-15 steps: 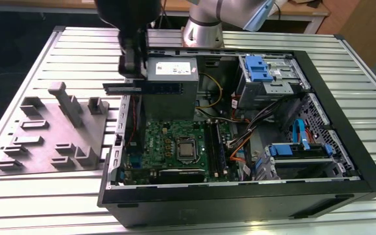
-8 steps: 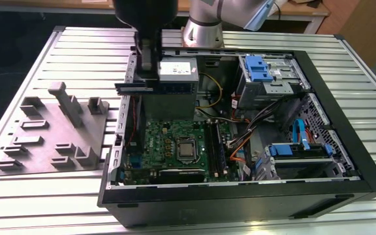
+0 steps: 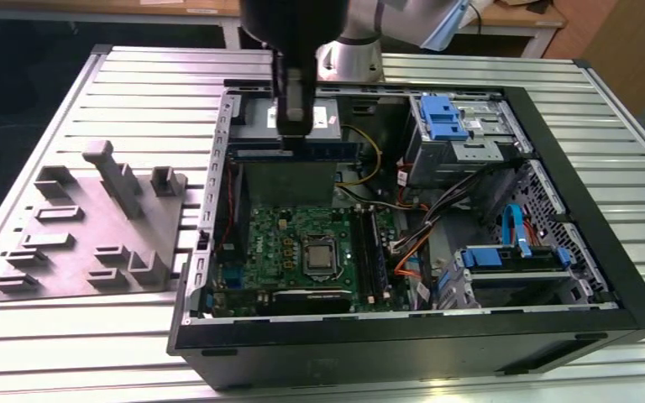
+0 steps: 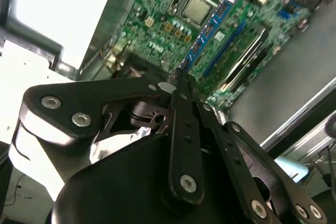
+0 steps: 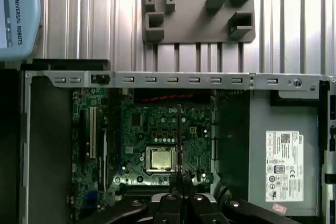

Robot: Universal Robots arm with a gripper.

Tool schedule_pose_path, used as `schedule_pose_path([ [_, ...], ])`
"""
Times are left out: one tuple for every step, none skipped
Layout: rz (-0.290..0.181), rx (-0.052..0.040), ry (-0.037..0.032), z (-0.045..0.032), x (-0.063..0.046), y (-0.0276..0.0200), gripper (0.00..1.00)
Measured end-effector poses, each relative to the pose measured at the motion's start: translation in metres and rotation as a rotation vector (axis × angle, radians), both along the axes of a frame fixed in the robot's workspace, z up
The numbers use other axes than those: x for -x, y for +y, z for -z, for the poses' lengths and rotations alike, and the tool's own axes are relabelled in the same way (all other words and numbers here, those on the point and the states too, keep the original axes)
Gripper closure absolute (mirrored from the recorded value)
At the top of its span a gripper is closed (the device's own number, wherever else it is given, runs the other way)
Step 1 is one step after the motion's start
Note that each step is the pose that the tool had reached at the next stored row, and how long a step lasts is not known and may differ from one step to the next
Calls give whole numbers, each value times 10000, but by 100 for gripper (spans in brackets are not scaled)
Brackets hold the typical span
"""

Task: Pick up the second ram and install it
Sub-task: 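Pick up the second ram and move it above second insertion slot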

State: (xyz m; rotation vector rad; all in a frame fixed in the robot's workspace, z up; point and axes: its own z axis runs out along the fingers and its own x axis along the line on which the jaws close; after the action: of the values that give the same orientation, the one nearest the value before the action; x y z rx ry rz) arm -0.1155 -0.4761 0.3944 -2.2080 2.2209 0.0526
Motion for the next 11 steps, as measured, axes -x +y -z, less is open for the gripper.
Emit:
schedule_pose_path([
  [1,0,0,1,-47,0,89],
  [0,1,1,2,-93,0,89],
  [-1,0,0,4,-138,0,89],
  [0,0,1,7,-179,0,89],
  [0,0,0,12,-215,0,89],
  [-1,-1,0,20,-247,0,89],
  [-1,-2,0,33,-275,0,89],
  [-1,-3,0,51,-293,0,89],
  [0,-1,2,68,-307,0,89],
  [0,0,2,86,-319,0,89],
  [0,0,2,104,-332,0,89],
])
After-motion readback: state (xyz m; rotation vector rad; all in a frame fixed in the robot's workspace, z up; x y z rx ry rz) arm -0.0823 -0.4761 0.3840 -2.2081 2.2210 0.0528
